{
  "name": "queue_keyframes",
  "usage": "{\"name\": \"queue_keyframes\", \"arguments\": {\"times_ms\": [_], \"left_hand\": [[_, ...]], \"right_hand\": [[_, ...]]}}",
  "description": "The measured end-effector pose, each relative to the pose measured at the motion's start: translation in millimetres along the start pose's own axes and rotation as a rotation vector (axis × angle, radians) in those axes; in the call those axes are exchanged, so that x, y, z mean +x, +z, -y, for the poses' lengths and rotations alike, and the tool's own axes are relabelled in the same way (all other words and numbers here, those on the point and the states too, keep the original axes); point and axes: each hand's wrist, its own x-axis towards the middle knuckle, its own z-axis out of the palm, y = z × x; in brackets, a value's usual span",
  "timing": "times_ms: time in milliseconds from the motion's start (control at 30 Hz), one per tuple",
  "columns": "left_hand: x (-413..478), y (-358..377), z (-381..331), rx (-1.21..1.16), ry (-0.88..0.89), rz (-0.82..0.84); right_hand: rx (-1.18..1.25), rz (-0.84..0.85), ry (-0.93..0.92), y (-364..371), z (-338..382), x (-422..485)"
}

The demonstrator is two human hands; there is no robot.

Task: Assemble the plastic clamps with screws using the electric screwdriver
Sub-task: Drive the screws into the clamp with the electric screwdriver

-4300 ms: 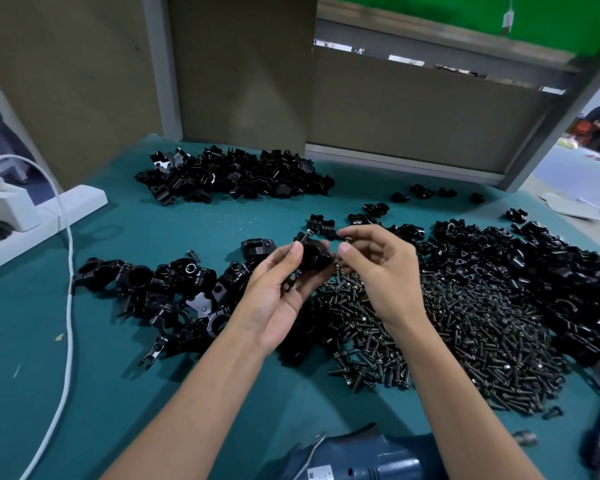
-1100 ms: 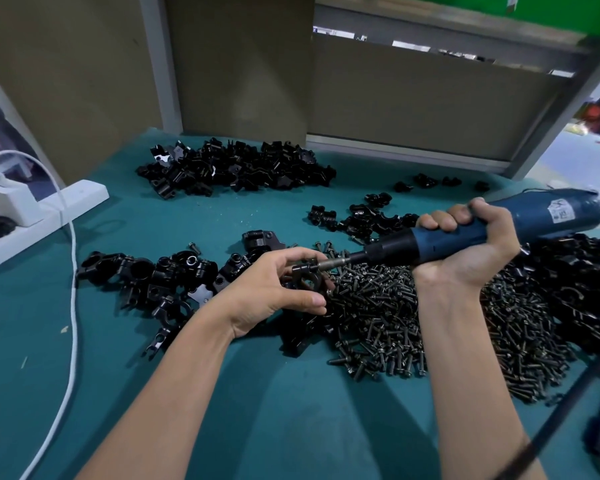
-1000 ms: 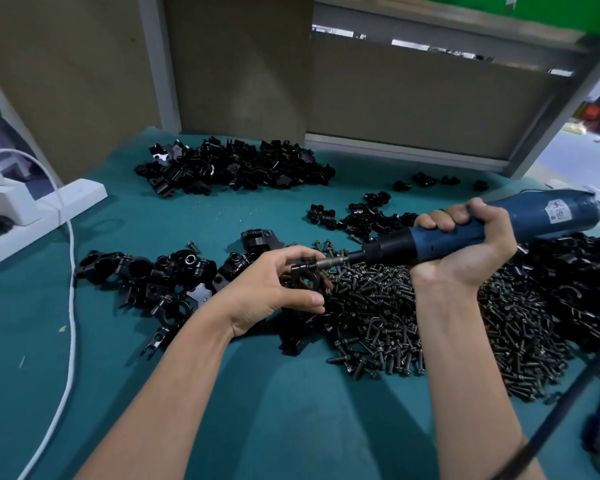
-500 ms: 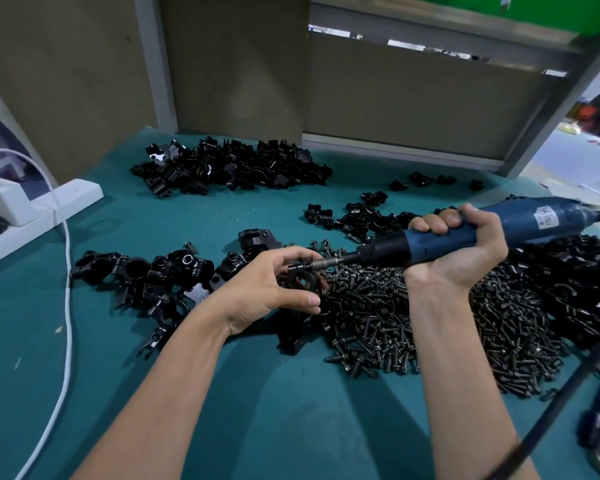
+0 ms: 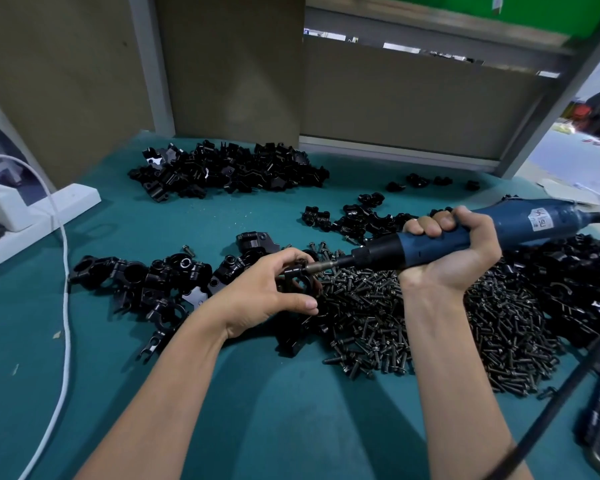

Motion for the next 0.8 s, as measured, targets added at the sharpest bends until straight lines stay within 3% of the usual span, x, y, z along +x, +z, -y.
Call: {"name": "queue_keyframes", "arguments": {"times_ms": [800], "left_hand": [[-0.8,-1.4,-0.1,-0.039,-0.011,0.017]], "right_hand": [[0.005,-0.015,0.001,0.4,-3.2,-2.3]]}}
